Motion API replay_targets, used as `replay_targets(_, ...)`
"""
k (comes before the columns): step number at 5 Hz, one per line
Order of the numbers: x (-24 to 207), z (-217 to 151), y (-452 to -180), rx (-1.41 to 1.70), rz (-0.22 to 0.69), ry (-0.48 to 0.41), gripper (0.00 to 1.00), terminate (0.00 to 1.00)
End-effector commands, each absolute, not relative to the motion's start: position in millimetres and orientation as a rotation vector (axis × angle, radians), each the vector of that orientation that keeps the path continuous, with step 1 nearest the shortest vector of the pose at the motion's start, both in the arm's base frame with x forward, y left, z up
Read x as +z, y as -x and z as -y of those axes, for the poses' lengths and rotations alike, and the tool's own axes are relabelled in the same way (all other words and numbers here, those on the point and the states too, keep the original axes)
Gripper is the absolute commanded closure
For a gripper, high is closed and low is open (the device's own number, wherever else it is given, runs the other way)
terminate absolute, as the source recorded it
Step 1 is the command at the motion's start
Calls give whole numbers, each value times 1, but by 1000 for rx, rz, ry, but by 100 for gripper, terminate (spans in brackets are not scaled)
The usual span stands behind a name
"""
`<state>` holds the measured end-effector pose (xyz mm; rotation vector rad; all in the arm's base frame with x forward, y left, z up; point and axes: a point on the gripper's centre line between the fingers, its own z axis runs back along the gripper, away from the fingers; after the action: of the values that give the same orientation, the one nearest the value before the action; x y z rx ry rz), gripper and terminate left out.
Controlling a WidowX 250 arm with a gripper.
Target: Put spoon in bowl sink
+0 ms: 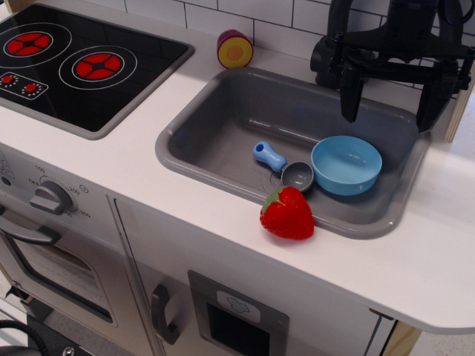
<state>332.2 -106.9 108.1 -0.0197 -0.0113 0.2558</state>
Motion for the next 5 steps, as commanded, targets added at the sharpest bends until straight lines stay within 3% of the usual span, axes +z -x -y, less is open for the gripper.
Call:
replay_targets(1, 108, 107, -332, 256, 11, 20, 0, 0)
replay_targets(2, 108, 64, -340, 489, 42, 93, 0, 0)
replay_targets(4, 101, 7, -341, 813, 187, 237, 0, 0)
replay_targets(5, 77, 3, -346, 957, 220, 213, 0, 0)
